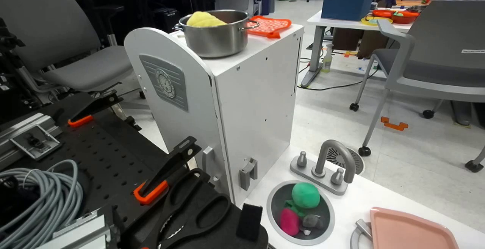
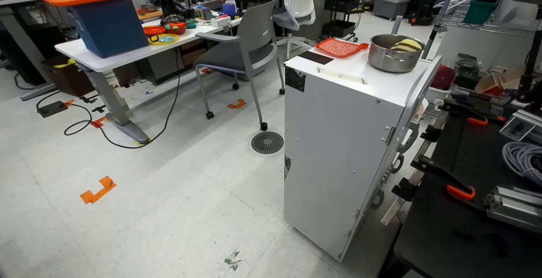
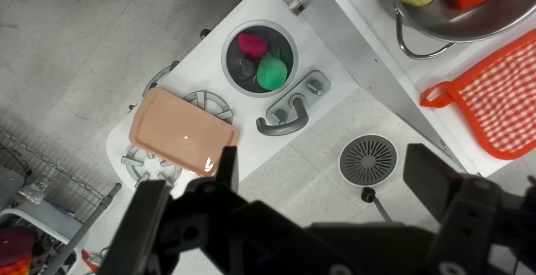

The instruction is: Pick up the pee plush toy from the pot and drop it in the sink

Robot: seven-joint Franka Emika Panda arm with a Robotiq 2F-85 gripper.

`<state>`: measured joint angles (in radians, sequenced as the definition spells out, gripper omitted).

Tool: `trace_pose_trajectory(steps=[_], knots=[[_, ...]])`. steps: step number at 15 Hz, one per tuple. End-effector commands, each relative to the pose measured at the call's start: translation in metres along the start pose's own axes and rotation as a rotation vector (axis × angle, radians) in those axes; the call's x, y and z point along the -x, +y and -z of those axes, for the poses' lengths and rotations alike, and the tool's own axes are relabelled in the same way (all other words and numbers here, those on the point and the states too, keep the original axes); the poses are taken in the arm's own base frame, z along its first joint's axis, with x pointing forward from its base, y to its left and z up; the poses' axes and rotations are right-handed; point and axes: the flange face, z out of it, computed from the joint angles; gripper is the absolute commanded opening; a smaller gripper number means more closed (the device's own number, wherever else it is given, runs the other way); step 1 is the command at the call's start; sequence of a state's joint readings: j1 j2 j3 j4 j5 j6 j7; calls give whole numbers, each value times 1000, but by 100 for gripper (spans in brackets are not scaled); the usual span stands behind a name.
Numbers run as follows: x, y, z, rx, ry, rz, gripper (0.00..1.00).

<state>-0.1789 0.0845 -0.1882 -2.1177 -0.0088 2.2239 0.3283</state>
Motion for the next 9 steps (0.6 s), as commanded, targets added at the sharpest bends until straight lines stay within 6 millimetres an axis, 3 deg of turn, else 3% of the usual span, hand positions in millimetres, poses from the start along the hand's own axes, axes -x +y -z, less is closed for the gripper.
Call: trace_pose_trajectory(steps=[1, 9], knots=[[3, -4, 6, -11, 6, 13, 100], [20, -26, 16, -2, 26, 119, 100]])
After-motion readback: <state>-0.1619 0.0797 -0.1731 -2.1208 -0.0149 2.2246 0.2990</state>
